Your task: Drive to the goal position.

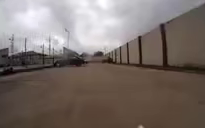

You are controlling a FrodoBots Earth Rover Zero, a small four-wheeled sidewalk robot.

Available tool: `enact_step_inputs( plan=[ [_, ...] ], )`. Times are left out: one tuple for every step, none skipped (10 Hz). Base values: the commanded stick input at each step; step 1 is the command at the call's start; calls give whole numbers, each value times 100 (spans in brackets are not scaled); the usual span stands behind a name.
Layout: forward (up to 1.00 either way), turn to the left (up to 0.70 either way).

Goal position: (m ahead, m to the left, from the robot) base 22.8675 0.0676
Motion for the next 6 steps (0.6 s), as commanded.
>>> enact_step_inputs(
  plan=[
    [50,0],
    [50,0],
    [50,0],
    [50,0],
    [50,0],
    [50,0]
  ],
)
